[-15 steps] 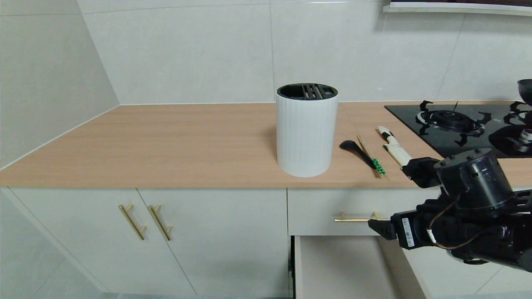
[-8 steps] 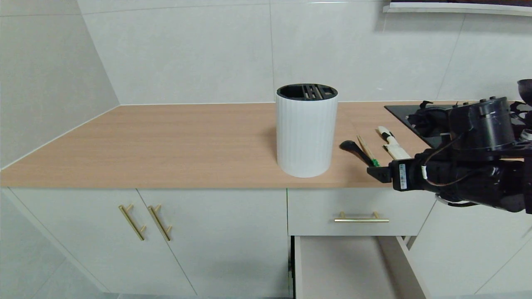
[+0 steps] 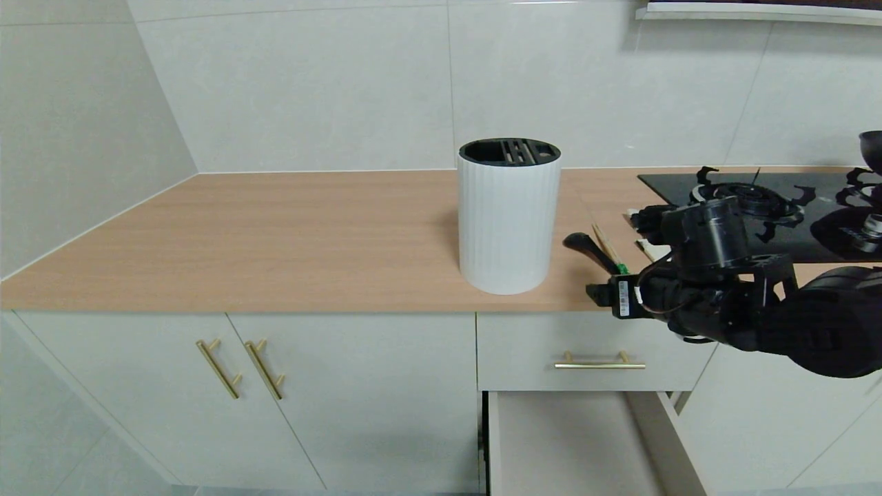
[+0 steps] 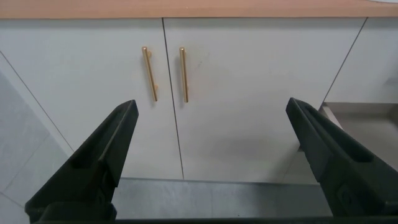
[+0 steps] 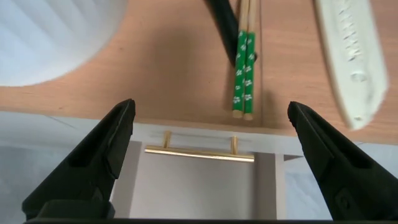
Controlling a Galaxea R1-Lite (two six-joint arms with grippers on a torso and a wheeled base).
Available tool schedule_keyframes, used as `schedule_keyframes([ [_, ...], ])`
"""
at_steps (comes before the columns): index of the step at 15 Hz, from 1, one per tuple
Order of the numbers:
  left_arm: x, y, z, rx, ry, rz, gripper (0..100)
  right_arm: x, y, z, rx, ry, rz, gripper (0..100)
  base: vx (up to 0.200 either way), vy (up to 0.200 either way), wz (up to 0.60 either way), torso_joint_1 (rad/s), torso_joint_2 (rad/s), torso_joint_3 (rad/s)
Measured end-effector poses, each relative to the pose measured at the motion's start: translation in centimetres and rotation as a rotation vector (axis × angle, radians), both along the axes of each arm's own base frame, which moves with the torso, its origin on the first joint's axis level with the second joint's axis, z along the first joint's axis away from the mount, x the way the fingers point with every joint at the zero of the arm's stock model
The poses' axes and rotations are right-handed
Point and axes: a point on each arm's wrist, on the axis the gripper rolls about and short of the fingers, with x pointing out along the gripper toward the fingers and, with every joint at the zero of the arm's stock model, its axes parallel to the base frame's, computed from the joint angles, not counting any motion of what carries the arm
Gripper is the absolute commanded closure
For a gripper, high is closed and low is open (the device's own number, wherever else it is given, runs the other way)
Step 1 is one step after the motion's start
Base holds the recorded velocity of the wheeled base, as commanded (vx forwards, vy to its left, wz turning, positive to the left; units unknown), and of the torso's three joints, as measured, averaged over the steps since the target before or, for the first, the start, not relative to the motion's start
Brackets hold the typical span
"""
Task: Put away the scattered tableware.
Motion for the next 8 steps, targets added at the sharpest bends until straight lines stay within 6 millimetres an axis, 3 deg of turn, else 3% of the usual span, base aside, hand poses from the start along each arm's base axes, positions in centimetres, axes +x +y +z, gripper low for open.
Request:
schedule_keyframes([
  [8,0.0,0.0,0.0,0.0,0.0,0.0,0,2.6,-0.2,-0.6,0.044,-0.043,-0.096,0,0.0,0.0,0.0,0.0,0.0,0.0],
])
